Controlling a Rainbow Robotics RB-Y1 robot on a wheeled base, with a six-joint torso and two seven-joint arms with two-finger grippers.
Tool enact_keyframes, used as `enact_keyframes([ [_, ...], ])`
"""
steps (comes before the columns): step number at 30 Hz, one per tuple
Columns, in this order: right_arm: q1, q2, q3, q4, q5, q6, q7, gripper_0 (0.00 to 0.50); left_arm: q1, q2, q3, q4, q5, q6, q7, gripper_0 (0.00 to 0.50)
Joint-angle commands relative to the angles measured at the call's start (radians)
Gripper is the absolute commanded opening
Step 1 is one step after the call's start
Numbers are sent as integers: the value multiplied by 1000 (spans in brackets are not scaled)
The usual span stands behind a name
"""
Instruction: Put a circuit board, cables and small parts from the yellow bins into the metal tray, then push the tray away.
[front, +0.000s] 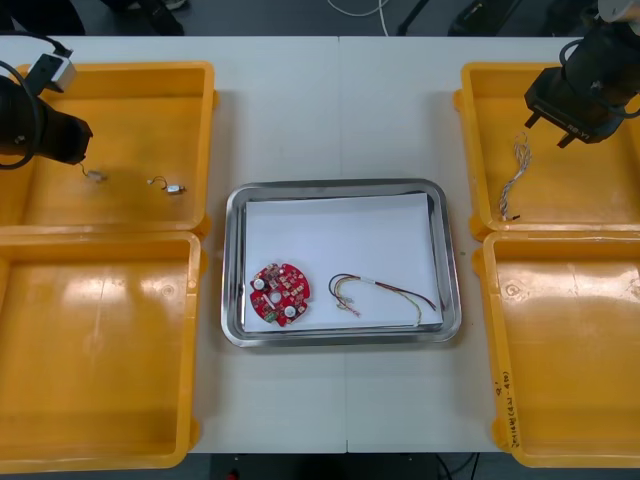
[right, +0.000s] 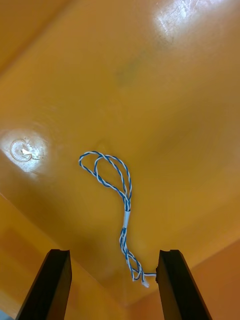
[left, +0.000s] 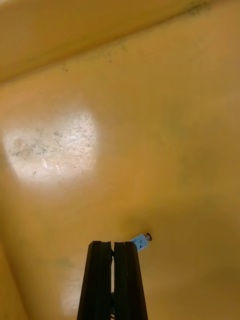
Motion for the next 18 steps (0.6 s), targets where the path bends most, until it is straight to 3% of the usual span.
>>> enact_keyframes([
  [1, -2, 9, -31, -11, -17, -29, -8, 500, -53, -14, -16, -5, -11, -12, -106, 0],
  [10, 68, 35, -68, -11, -24, -103, -13, 500, -44, -14, -17, 8, -11, -9, -115, 5],
  [11, 78, 35, -66, -11, -27, -111, -14, 500, -43, -14, -17, 8, -11, -8, -114, 37],
  [12, 82, 37, -66, -12, -26, -114, -11, 500, -43, -14, -17, 8, -11, -8, -114, 101],
  [13, 91, 38, -66, -12, -27, -120, -10, 500, -41, -14, -17, 8, -13, -8, -114, 259],
  [14, 101, 38, -66, -12, -27, -124, -10, 500, -41, -14, -17, 8, -14, -6, -112, 357],
  [17, 118, 41, -66, -11, -29, -140, -10, 500, -41, -14, -16, 8, -14, 5, -110, 491],
  [18, 121, 43, -66, -12, -29, -143, -8, 500, -41, -14, -16, 8, -16, 6, -112, 500],
])
